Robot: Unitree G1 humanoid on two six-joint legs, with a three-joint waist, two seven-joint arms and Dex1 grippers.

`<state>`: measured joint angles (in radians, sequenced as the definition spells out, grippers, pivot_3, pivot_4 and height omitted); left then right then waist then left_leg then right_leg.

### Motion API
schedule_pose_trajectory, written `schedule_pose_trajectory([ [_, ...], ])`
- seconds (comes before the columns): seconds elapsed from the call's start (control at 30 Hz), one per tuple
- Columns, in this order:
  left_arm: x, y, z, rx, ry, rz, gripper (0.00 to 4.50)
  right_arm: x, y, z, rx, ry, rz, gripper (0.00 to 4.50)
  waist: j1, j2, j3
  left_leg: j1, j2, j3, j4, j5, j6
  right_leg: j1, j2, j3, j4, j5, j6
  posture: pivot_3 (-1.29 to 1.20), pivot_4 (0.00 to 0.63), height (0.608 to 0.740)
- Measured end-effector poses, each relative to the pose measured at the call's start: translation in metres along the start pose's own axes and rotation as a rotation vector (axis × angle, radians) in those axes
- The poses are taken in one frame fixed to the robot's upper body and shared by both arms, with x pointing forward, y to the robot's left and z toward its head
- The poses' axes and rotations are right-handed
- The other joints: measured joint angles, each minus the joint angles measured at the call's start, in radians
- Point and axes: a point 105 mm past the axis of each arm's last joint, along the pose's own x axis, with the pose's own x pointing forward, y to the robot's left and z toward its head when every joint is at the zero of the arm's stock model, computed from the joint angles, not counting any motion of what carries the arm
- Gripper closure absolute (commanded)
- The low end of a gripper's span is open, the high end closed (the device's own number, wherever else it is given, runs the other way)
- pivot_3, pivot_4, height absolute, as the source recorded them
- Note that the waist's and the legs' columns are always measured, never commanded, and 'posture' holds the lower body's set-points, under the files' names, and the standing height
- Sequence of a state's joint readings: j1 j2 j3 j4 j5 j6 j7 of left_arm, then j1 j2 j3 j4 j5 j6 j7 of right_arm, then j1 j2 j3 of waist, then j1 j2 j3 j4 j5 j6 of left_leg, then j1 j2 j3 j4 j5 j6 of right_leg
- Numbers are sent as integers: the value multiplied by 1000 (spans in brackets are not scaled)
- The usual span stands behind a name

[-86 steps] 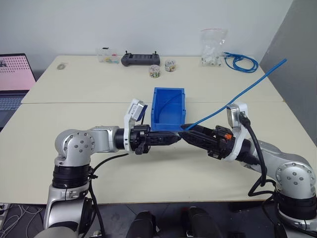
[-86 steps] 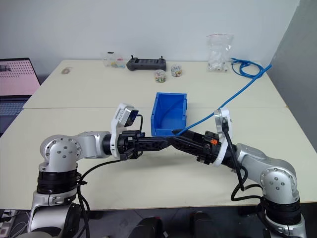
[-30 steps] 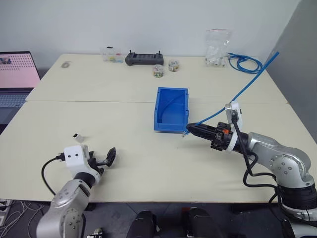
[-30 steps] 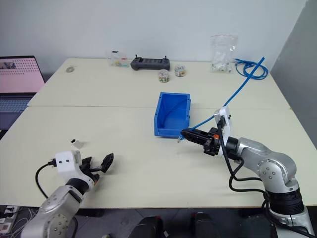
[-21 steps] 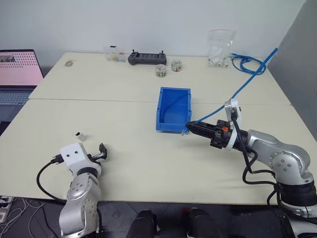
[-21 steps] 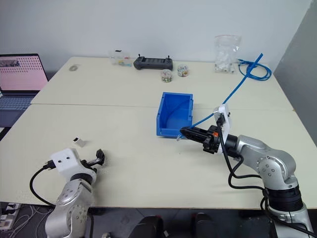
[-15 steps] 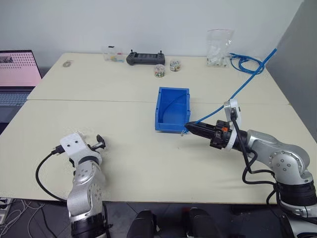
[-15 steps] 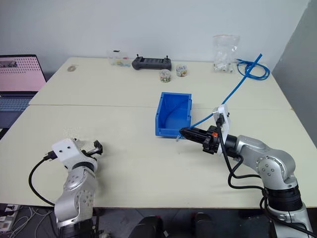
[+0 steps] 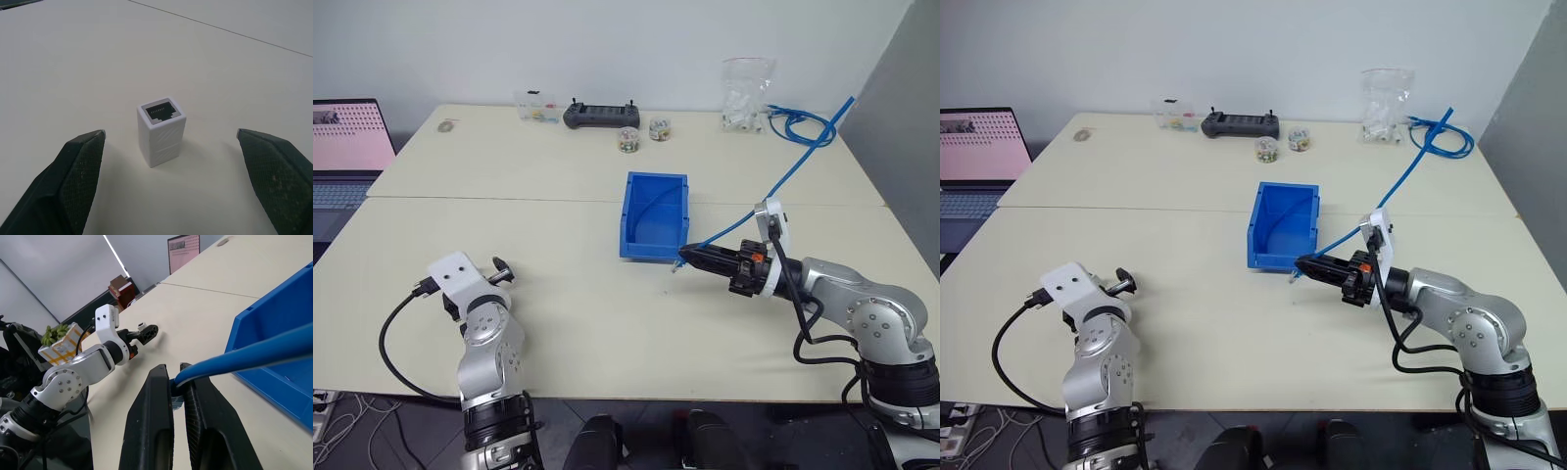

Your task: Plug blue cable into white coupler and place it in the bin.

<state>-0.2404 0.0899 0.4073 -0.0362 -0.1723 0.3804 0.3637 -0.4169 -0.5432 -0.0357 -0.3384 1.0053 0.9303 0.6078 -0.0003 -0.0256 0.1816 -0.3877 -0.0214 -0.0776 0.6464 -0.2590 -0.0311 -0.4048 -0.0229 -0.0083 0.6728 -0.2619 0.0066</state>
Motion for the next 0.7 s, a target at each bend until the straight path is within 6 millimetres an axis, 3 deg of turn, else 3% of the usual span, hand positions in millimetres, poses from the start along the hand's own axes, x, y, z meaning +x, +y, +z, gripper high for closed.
schedule_pose_trajectory([
  [0.3,6,-1,-1,6,2,24,2039,0,0,0,-1,11,2,4463,0,0,0,0,0,0,0,0,0,0,0,0,0,0,0,0,150,740],
  [0.53,8,3,-2,14,-5,48,3598,0,0,0,1,16,1,4464,0,0,0,0,0,0,0,0,0,0,0,0,0,0,0,0,150,740],
  [0.7,8,6,-3,31,-8,48,3615,0,0,0,1,16,0,4464,-1,0,0,0,0,0,0,0,0,0,0,0,1,0,0,0,150,740],
])
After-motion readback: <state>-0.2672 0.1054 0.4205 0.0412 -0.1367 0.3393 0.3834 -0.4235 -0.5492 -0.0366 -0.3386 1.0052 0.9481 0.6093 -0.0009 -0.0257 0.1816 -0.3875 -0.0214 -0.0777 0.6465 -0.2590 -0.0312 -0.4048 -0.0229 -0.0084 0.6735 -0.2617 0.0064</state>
